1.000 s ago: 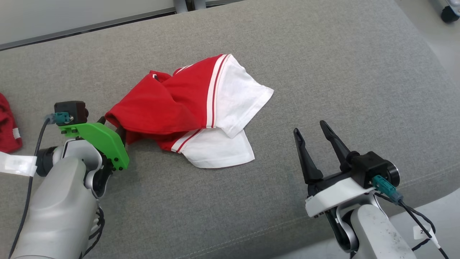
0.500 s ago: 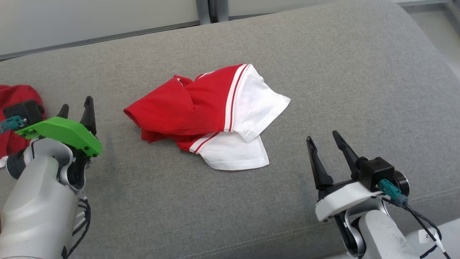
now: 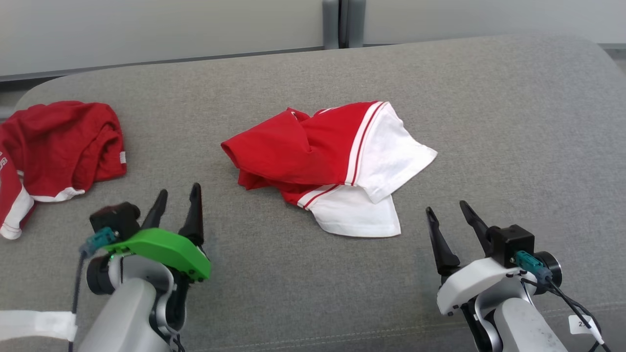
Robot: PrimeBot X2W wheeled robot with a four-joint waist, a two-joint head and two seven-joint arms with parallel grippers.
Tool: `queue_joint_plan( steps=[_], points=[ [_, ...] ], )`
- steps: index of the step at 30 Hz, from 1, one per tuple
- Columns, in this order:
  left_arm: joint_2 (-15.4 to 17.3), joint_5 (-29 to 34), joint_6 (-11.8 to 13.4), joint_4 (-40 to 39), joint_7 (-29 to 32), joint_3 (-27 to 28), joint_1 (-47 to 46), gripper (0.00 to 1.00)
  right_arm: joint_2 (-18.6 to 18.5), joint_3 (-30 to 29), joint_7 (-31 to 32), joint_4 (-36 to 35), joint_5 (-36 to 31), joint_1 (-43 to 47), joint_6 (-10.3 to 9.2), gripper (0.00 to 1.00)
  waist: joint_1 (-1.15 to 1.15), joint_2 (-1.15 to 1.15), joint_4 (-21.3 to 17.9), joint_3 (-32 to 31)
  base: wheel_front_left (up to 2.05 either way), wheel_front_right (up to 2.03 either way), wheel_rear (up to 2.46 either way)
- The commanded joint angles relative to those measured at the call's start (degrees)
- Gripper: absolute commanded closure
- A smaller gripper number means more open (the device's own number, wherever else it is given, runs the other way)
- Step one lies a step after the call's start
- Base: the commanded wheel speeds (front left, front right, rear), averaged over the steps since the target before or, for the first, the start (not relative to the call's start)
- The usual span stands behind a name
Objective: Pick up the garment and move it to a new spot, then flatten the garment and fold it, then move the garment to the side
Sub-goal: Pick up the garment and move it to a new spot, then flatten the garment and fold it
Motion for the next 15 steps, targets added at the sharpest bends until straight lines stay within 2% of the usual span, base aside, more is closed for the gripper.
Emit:
queue_joint_plan(
  steps=[1,10,15],
  points=[
    [0.00,1.00,0.86,-1.79,-0.17,-0.67,1.84,0.00,-0.14,-0.22,0.47,0.66,-0.25,0.20,-0.02,0.00,0.00,0.00,1.43,-0.18,0.00,0.00,0.00],
    [1.15,4.60,6.99,-14.06,0.99,-3.89,10.00,0.00,-0.13,-1.15,3.90,7.52,0.84,-3.21,-0.02,0.00,0.00,0.00,6.06,0.91,0.00,0.00,0.00],
    [1.84,5.59,9.00,-18.21,1.83,-4.88,12.32,0.00,-0.14,-1.98,5.89,14.46,2.00,-6.12,-0.02,0.00,0.00,0.00,9.36,1.24,0.00,0.00,0.00]
  ],
)
